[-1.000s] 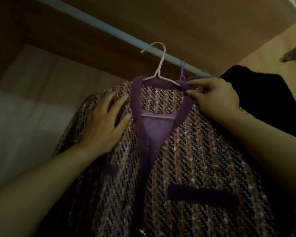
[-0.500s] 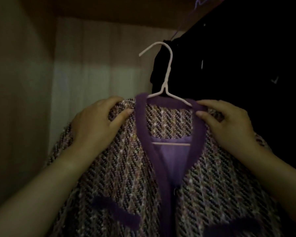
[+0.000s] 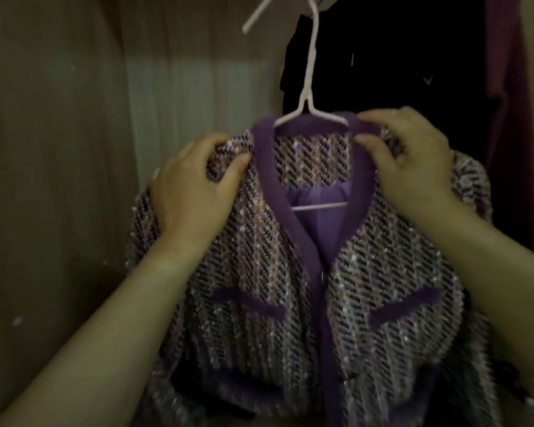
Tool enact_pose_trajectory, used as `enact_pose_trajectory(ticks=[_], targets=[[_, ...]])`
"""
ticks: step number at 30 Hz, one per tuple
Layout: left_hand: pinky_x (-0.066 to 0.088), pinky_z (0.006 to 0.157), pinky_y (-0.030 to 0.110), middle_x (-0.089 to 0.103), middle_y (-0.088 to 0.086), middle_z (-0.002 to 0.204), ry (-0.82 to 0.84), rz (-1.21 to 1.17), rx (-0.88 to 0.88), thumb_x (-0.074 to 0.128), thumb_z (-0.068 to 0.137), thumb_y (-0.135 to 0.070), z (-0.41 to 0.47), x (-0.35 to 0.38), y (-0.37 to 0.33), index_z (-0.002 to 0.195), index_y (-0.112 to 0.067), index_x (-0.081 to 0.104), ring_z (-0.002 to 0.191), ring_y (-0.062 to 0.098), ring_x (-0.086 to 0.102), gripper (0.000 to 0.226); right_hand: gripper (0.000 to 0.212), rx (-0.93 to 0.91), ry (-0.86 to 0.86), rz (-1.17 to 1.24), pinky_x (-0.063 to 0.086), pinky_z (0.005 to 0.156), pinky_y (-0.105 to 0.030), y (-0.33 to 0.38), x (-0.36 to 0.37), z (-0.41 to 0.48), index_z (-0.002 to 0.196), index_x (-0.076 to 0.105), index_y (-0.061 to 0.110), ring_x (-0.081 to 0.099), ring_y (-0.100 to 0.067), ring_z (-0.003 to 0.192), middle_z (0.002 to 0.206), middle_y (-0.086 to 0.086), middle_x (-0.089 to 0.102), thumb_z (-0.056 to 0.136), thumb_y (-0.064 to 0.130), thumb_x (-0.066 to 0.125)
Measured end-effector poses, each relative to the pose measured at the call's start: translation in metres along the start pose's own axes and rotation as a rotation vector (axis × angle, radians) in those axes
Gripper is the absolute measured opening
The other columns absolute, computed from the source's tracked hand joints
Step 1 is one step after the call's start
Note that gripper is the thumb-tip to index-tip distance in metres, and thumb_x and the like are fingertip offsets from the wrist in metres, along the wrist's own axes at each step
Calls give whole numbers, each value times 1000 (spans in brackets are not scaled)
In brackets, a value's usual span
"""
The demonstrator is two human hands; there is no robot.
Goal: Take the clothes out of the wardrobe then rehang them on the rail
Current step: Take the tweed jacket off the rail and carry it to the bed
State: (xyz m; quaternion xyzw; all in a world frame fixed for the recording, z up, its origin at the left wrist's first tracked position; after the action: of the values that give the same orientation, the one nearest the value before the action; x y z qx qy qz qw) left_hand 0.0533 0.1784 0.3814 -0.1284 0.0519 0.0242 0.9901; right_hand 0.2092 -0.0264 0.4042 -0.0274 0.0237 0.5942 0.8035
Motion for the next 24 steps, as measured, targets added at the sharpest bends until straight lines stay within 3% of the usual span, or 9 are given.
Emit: enact_pose_trajectory(ticks=[7,16,20,24], targets=[[48,84,46,68,-7,101,-11,-58,23,53,83,-60,-21,-86,-73,105,-33,63,96,20,62,37,29,27,-57,63,39,81,-18,56,-105,-8,111,66,14,58,-14,91,99,-5,65,91,33,57],[48,81,45,67,-7,96,-58,67,56,56,84,-56,-89,-184,-193,105,-28,63,93,20,62,36,31,2,-87,124,46,73,-30,90,-234,-53,112,66,10,59,-19,82,93,-8,64,93,32,57],[49,79,41,59,-17,89,94,140,-62,59,82,-54,-165,-202,-225,103,-30,64,91,19,64,33,31,77,89,217,48,69,-39,86,-265,-127,111,66,11,60,-24,75,93,-6,66,91,34,58],[49,81,46,58,-17,83,319,172,-226,60,79,-56,-268,-205,-237,98,-29,64,87,20,64,33,28,286,243,296,50,72,-36,90,-297,-241,109,67,12,61,-19,82,95,-4,67,89,31,62]])
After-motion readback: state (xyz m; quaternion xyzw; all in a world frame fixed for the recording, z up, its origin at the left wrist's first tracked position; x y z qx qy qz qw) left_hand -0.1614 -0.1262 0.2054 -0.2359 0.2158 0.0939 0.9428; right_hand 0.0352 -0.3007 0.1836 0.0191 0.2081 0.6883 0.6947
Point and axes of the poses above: each hand's wrist, its own z-axis towards the middle knuckle, its own x-axis out of the palm, y = z × x, the point moved 7 cm from there along z, towards the middle knuckle
